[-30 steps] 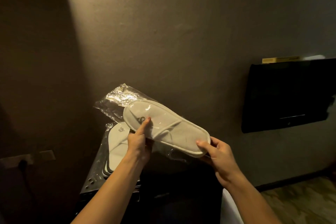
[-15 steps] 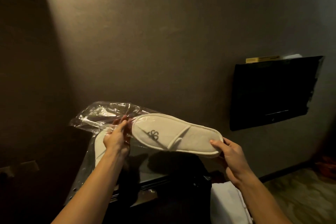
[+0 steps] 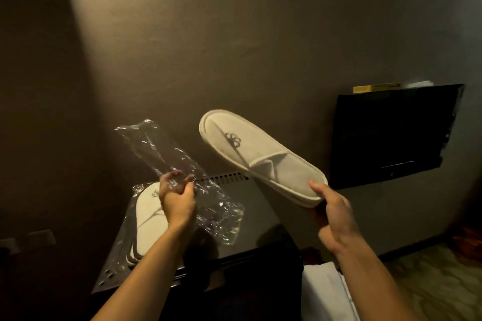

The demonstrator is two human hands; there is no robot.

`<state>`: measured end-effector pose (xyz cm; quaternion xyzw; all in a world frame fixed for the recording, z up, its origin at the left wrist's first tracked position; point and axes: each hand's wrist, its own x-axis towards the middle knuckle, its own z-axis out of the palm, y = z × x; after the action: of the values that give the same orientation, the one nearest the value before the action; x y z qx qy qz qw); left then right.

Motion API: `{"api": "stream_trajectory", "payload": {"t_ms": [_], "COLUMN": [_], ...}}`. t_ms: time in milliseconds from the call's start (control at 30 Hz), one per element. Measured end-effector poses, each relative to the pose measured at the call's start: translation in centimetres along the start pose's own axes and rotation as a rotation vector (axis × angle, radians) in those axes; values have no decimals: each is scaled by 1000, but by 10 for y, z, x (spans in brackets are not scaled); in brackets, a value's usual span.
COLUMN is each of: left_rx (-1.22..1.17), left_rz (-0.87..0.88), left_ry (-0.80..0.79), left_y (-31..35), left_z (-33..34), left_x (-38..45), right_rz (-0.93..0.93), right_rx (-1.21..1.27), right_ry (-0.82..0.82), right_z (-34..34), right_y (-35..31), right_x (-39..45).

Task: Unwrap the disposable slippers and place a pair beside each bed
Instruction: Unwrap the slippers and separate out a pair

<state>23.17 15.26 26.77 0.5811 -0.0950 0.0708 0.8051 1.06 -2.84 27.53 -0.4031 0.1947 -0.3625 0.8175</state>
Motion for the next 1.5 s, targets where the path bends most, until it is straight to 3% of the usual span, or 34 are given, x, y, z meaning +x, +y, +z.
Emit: {"api": "stream_trajectory", "payload": {"t_ms": [133, 333, 400, 567, 667, 800, 900, 967, 1100, 1200, 1267, 1400, 1500], "left_rx": [-305, -623, -699, -417, -258, -237, -243, -256, -316, -280, -193, -118, -276], "left_rz": [-244, -515, -518, -427, -424, -411, -424, -452, -493, -495, -467, -373, -415], "left_ry": [-238, -342, -425, -405, -301, -344, -434, -495, -621, -677, -680, -728, -875], "left_y": [5, 13, 22, 36, 32, 24, 18, 18, 23, 25, 28, 39, 53], "left_z": [19, 27, 20, 18, 20, 15, 16, 16, 12, 8, 8, 7, 0], "left_x": [-26, -42, -46, -57, -54, -45, -44, -44, -44, -39, -35, -32, -31], "right_rz": [94, 131, 126, 128, -156, -648, -740, -654, -367, -29, 26, -48, 152], "right_rx": [103, 53, 50, -33, -435, -1000, -1291, -1232, -885, -656, -557, -523, -216], "right_ry": [-59, -30, -35, -80, -68, -206, -341, -343, -158, -238, -278, -293, -328], "right_z": [42, 70, 70, 67, 57, 51, 57, 59, 58, 57, 55, 54, 54], "right_y": [18, 66, 71, 74, 73, 60, 57, 58, 48, 43, 45, 54, 53], "right_x": [-7, -9, -10, -11, -4, -3, -6, -8, 1, 15, 16, 9, 10]}}
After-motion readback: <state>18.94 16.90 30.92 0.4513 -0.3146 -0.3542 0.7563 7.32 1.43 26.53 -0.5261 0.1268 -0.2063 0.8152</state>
